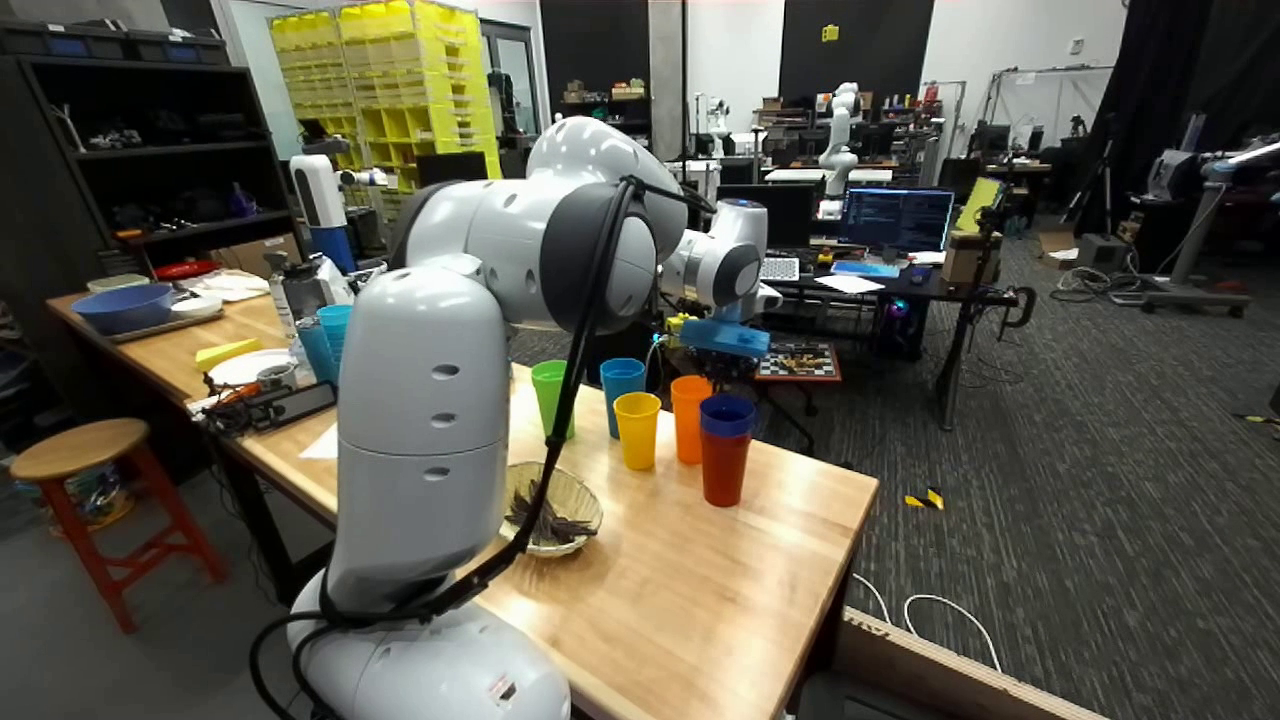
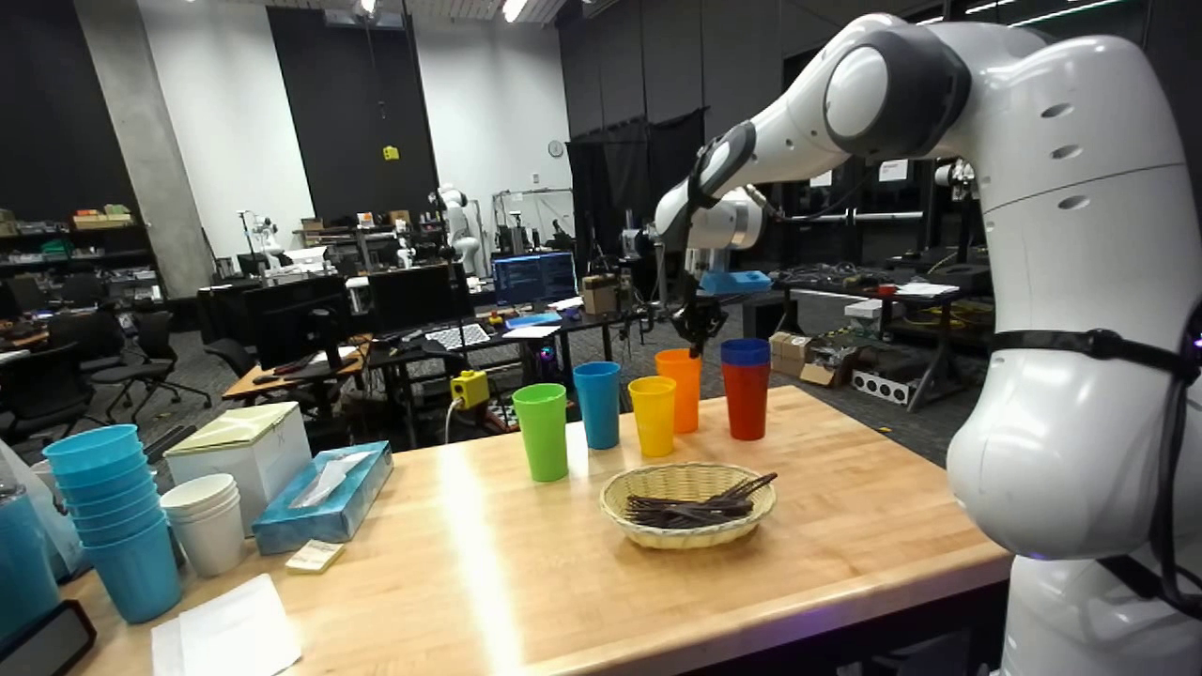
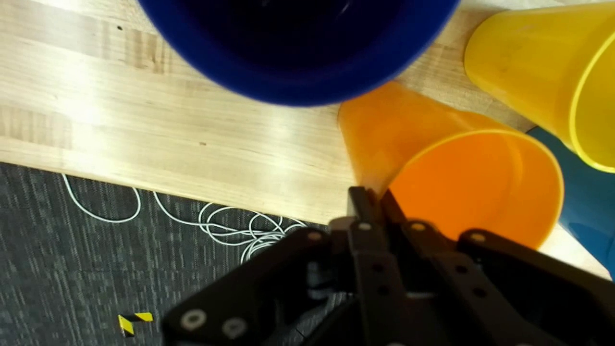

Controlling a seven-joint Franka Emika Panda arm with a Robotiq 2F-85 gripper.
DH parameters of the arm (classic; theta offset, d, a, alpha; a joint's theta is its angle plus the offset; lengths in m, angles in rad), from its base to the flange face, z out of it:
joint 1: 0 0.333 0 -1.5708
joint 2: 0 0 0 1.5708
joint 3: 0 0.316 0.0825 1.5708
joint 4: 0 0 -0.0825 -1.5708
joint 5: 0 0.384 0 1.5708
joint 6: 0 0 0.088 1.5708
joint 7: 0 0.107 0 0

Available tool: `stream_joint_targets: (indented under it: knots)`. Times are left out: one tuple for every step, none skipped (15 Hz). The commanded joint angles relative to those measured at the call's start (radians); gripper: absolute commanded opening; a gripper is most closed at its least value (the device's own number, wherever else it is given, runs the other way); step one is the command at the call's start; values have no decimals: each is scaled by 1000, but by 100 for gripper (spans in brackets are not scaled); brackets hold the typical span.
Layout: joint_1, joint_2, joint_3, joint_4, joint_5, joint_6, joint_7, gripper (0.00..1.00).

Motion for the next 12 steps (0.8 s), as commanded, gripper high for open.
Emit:
stream_joint_targets:
  knots:
    - [-17, 2, 8, 21, 30, -31, -27, 0]
    - [-18, -2, 9, 19, 34, -36, -28, 1]
    - [-18, -8, 9, 16, 37, -41, -27, 1]
    - [-17, -18, 10, 12, 41, -48, -26, 1]
    - [-16, -26, 10, 10, 40, -51, -24, 1]
    - [-13, -35, 10, 9, 37, -52, -20, 1]
    - [-10, -46, 10, 10, 30, -55, -16, 1]
    - [-7, -60, 9, 13, 20, -53, -11, 1]
    - [-4, -75, 9, 16, 15, -54, -6, 1]
    - [-1, -91, 8, 21, 9, -58, -2, 1]
    - [0, -107, 8, 25, 7, -65, 0, 1]
    - [3, -128, 7, 29, 3, -71, 1, 1]
